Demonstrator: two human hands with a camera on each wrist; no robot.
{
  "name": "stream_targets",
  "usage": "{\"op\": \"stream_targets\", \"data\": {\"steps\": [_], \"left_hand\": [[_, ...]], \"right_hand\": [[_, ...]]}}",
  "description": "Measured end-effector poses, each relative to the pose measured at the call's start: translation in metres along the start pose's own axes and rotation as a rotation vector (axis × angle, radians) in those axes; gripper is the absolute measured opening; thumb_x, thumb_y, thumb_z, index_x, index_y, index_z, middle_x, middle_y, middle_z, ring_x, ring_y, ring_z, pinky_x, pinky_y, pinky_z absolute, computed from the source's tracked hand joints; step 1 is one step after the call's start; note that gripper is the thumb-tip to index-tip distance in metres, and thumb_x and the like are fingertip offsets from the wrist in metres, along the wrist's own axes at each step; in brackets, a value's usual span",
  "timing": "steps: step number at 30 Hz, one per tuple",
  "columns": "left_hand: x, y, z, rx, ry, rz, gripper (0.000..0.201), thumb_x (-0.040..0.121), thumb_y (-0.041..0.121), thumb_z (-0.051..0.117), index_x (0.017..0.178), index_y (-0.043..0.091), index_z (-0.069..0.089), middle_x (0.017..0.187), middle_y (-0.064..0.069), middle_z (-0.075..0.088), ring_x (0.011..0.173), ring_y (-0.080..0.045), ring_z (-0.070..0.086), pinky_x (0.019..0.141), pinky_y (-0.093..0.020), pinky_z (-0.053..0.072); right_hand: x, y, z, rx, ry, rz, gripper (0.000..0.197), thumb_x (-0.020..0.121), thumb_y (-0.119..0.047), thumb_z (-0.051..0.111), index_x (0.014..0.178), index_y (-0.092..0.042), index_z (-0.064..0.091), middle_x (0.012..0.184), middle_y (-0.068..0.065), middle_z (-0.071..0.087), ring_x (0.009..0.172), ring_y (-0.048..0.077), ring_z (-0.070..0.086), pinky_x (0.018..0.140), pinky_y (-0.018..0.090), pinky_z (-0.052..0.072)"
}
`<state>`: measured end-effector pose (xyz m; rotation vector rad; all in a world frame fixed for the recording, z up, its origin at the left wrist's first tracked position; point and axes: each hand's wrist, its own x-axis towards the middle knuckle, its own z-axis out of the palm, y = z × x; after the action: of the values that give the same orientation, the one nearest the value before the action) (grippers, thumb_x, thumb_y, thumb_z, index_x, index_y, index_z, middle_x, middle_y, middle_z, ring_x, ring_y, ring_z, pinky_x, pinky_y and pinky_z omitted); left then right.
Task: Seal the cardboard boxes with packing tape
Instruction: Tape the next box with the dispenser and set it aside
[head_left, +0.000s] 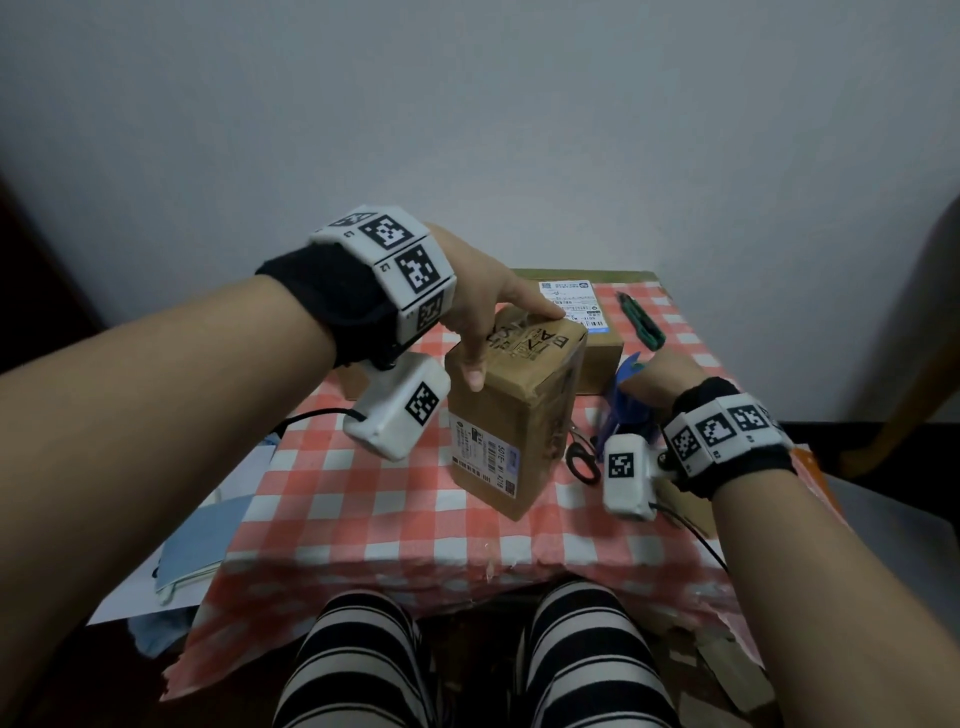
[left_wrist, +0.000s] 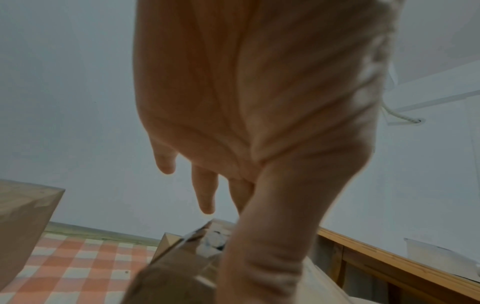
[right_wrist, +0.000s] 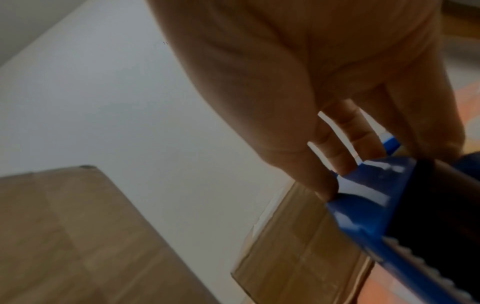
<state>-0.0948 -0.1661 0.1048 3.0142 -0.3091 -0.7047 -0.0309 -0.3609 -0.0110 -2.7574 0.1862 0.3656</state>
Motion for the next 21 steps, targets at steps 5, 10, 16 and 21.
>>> {"op": "stream_targets", "data": {"steps": [5,10,16,21], "left_hand": [[0.000,-0.002,0.001,-0.005,0.008,-0.002,0.110,0.064,0.014,0.086,0.146,0.052,0.022,0.157,0.010,0.024,0.142,-0.020,0.027,0.115,-0.043,0.025],[-0.001,-0.005,0.003,0.011,0.041,-0.024,0.110,0.063,0.019,0.087,0.147,0.048,0.022,0.157,0.009,0.025,0.143,-0.021,0.025,0.116,-0.044,0.023],[-0.004,-0.015,0.008,0.017,0.077,-0.022,0.104,0.064,0.033,0.085,0.148,0.045,0.024,0.156,0.013,0.027,0.143,-0.019,0.026,0.116,-0.045,0.022],[-0.004,-0.020,0.011,-0.070,0.100,0.033,0.095,0.067,0.027,0.084,0.147,0.037,0.032,0.152,0.013,0.035,0.142,-0.014,0.029,0.116,-0.037,0.021]], "right_hand": [[-0.002,0.002,-0.007,-0.033,-0.007,-0.021,0.017,0.095,-0.019,0.057,0.100,-0.005,0.052,0.101,0.013,0.053,0.101,0.030,0.057,0.084,0.034,0.046],[-0.002,-0.007,-0.010,0.450,0.210,-0.222,0.044,0.096,-0.033,0.054,0.107,0.008,0.065,0.091,0.023,0.063,0.080,0.037,0.060,0.078,0.044,0.050],[-0.041,-0.043,-0.014,0.882,-0.166,-0.354,0.069,0.086,-0.068,0.053,0.115,-0.006,0.066,0.106,0.005,0.072,0.097,0.018,0.068,0.085,0.034,0.053],[-0.051,-0.053,-0.002,0.921,-0.235,-0.411,0.040,0.094,-0.035,0.062,0.103,0.002,0.069,0.106,0.026,0.070,0.086,0.032,0.063,0.089,0.053,0.050]]}}
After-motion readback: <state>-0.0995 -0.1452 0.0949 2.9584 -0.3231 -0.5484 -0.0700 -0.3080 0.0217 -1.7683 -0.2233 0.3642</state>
